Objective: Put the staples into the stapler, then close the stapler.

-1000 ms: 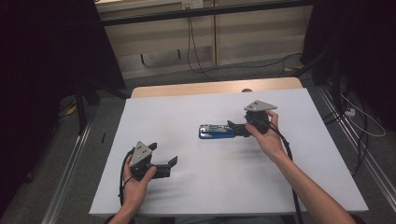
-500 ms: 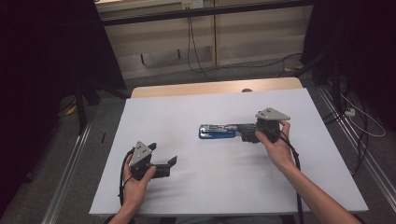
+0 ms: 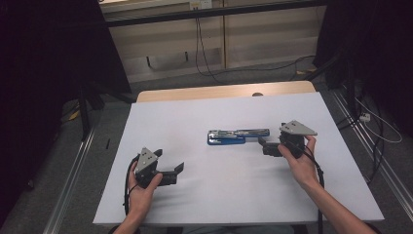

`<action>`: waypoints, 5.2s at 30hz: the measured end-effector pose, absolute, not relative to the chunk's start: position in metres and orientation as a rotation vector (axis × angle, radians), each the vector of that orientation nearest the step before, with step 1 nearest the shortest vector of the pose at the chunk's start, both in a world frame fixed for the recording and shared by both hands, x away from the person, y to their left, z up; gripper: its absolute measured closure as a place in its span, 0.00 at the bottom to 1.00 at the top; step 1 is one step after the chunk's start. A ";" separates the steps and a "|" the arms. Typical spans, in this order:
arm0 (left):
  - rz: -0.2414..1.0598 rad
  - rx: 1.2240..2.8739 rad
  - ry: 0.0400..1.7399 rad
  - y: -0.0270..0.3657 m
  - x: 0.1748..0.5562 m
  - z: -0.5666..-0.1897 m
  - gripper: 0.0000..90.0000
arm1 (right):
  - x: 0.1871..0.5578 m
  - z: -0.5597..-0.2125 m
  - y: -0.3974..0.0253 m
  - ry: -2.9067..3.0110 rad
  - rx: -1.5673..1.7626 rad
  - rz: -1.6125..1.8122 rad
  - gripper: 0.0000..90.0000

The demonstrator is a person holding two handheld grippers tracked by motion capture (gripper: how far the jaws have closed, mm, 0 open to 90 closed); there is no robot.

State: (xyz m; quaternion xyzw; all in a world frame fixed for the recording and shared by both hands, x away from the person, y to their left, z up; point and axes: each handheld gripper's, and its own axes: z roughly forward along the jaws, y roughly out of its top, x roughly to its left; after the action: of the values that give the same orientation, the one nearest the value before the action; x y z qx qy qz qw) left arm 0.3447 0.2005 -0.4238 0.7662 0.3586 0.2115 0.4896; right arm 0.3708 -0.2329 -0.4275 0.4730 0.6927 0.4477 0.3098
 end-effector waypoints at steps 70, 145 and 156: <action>0.502 1.860 0.845 0.180 0.357 -0.427 0.05 | 0.374 -0.451 -0.245 2.053 1.272 1.176 1.00; 0.401 2.076 0.775 0.084 0.448 -0.450 1.00 | 0.391 -0.455 -0.244 2.148 1.290 1.067 1.00; 0.399 2.071 0.782 0.084 0.447 -0.451 1.00 | 0.398 -0.457 -0.241 2.191 1.313 1.011 1.00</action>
State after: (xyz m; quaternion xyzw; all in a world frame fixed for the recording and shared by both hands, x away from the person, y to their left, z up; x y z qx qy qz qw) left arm 0.4475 0.0841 -0.4506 0.8306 0.3135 0.1601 0.4315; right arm 0.3977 -0.2410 -0.4572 0.4686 0.7821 0.3610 0.1958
